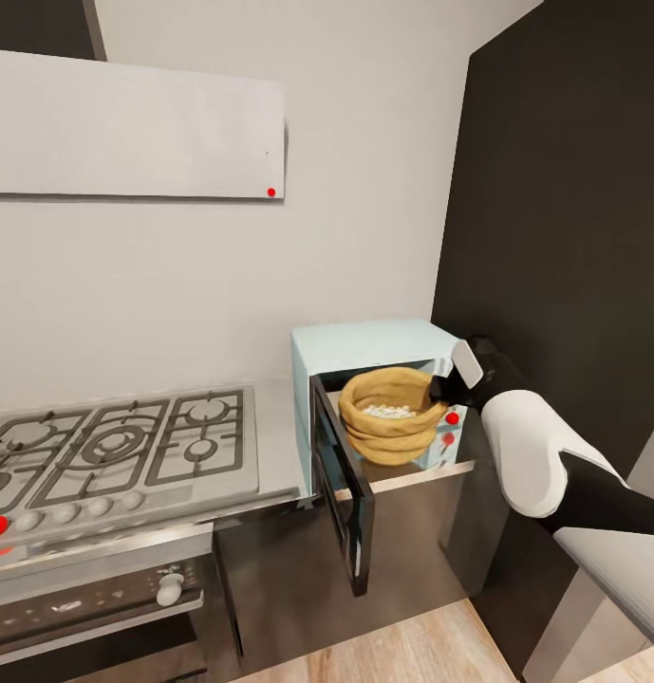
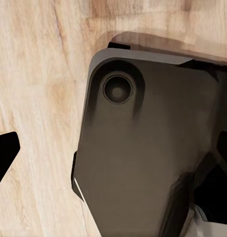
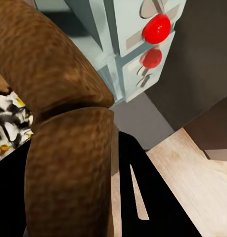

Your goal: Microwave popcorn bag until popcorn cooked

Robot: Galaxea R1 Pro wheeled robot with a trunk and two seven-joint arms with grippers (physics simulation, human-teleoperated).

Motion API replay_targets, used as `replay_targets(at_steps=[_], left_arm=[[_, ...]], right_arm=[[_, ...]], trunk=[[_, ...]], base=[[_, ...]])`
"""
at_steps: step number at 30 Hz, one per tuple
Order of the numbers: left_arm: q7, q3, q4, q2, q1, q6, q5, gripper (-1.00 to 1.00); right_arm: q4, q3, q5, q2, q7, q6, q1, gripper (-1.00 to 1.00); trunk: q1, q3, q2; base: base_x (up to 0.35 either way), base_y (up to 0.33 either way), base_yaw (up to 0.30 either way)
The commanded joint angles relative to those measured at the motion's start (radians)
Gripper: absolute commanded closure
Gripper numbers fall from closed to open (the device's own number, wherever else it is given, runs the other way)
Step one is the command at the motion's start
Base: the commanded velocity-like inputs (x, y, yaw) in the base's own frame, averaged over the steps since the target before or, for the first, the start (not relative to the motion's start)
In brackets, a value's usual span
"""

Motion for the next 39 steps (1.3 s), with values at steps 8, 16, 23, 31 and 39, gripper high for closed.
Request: replay_targets(at_steps=[8, 16, 23, 31, 39], left_arm=[[0.001, 0.004, -0.002, -0.001, 0.0, -0.002, 0.006, -1.0], [0.0, 0.004, -0.001, 0.001, 0.0, -0.001, 0.008, -1.0], [0.001, 0.004, -0.002, 0.001, 0.0, -0.001, 0.008, -1.0], [0.001, 0.004, -0.003, 0.001, 0.0, -0.001, 0.008, -1.0], [0.0, 0.004, -0.001, 0.001, 0.0, -0.001, 0.008, -1.0]], right_arm=[[0.0, -0.005, -0.004, 0.0, -0.006, -0.001, -0.001, 1.0], [0.0, -0.005, -0.003, 0.002, -0.007, -0.007, -0.001, 1.0], [0.0, -0.012, -0.003, 0.014, -0.008, -0.032, -0.001, 1.0], [0.026, -0.017, -0.004, 0.011, -0.002, -0.024, 0.0, 1.0], [0.034, -0.017, -0.016, 0.008, -0.004, -0.014, 0.01, 1.0]], trunk=[[0.0, -0.001, -0.001], [0.0, -0.001, -0.001], [0.0, -0.001, -0.001], [0.0, -0.001, -0.001], [0.0, -0.001, -0.001]], base=[[0.001, 0.0, 0.0], [0.207, 0.0, 0.0], [0.032, 0.0, 0.0], [0.0, 0.0, 0.0], [0.0, 0.0, -0.072]])
